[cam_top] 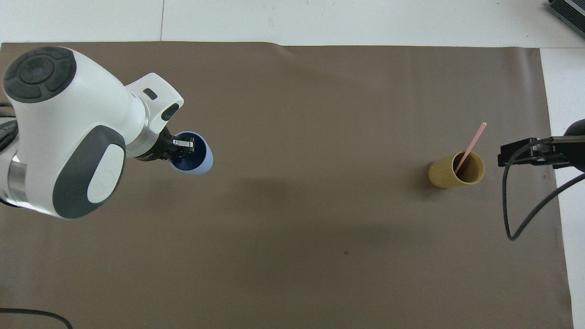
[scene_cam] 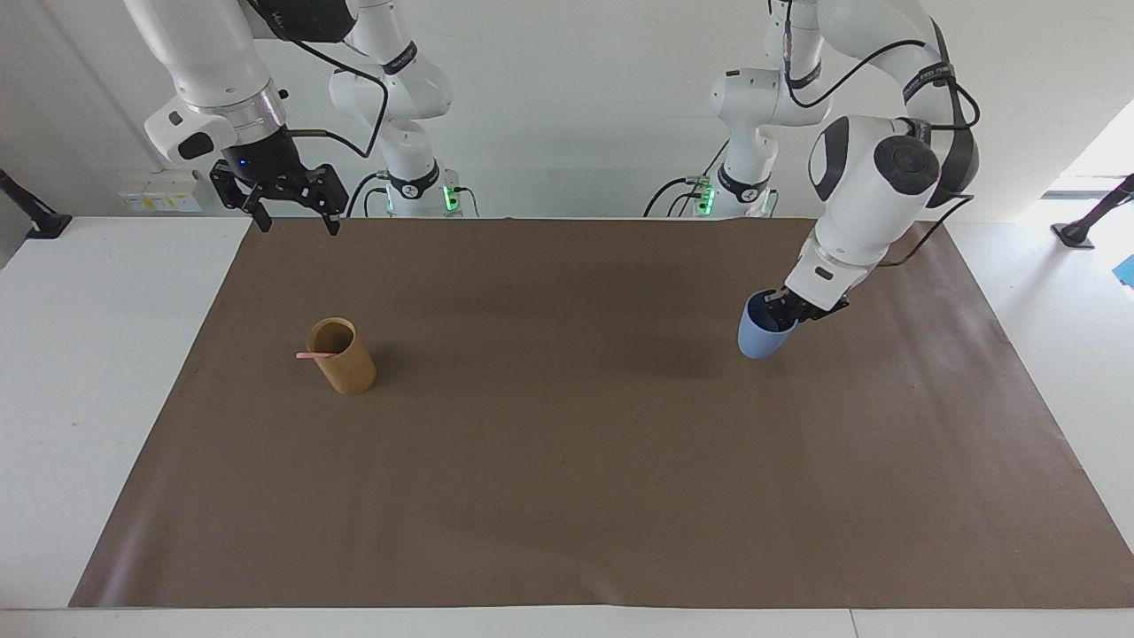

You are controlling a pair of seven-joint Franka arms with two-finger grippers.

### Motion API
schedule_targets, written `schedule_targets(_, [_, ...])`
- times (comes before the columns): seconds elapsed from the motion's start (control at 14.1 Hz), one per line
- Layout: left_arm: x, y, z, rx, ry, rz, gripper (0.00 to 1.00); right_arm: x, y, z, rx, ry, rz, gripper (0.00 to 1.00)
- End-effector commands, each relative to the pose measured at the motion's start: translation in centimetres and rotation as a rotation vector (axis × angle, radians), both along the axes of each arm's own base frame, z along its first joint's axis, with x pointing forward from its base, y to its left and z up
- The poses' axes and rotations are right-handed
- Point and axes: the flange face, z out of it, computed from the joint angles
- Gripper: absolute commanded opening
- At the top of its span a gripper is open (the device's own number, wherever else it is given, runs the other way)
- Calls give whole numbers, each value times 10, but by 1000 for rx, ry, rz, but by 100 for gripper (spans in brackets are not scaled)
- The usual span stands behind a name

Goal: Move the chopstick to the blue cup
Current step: 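Grasp the blue cup with the left gripper and slide it toward the table center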

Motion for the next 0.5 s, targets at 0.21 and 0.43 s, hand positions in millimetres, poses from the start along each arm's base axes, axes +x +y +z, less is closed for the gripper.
schedule_targets(0.21, [14, -99, -47, -75, -36, 141, 0, -5, -3, 1, 12, -5, 19, 100])
schedule_targets(0.43, [14, -114, -66, -93, -33, 145, 0, -5, -4, 2, 11, -7, 17, 100])
